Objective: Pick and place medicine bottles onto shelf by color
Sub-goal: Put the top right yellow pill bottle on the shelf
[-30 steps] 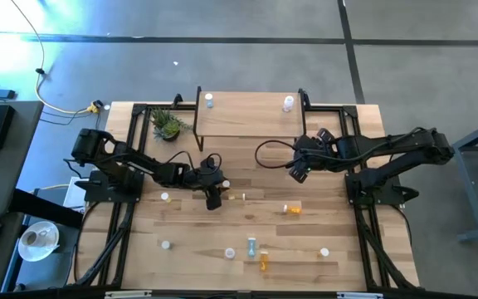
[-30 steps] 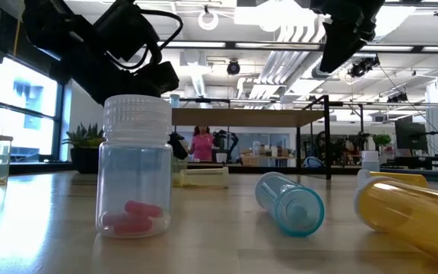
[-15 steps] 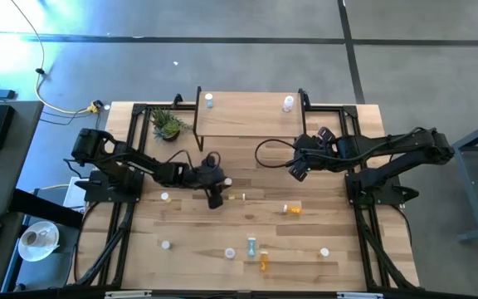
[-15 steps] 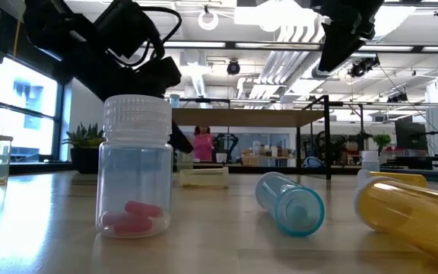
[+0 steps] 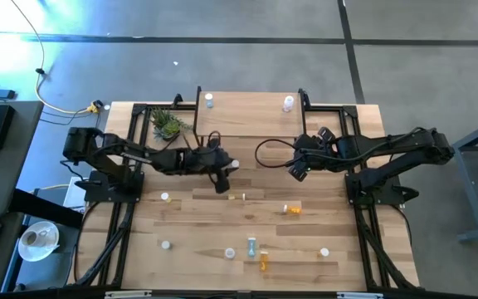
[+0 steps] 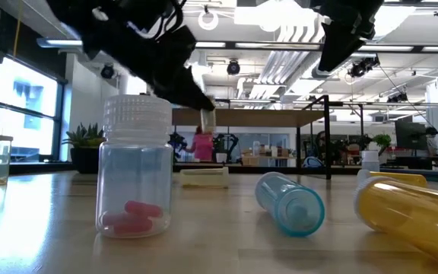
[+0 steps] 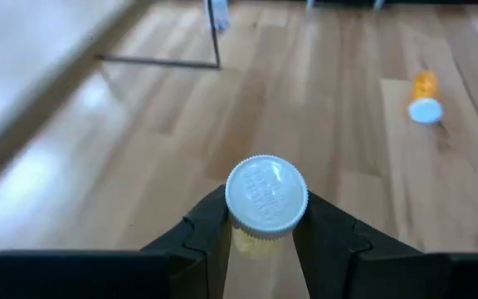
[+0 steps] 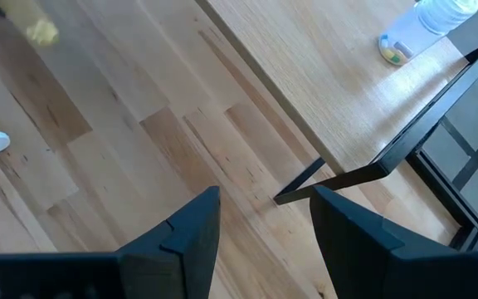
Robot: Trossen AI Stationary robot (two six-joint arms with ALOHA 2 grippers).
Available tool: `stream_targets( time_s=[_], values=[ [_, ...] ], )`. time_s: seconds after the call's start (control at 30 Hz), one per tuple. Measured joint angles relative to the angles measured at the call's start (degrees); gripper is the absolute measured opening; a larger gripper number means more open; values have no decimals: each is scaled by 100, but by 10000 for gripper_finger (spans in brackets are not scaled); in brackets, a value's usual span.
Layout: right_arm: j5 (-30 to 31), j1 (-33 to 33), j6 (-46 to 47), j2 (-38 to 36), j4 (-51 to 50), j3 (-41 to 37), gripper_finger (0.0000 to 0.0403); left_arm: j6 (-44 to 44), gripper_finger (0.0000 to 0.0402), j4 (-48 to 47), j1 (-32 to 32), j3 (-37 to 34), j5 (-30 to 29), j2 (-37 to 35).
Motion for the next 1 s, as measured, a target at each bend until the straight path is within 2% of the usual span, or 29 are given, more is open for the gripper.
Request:
stream_targets(
  time_s=[0.27, 0.4, 0.6, 1.0],
  values=[
    [-2, 0, 41, 0, 13, 0, 178, 547, 106, -931, 437, 1018, -38, -104],
    [-2, 0, 41, 0, 19, 0, 178, 972, 106, -1333, 749, 1483, -244, -102],
    [-4, 0, 41, 0, 20, 0, 178, 1082, 106, -1608, 1330, 2021, -358, -102],
    [-4, 0, 44, 0, 20, 0, 178, -391, 106, -1766, 2330, 2135, -338, -94]
  ],
)
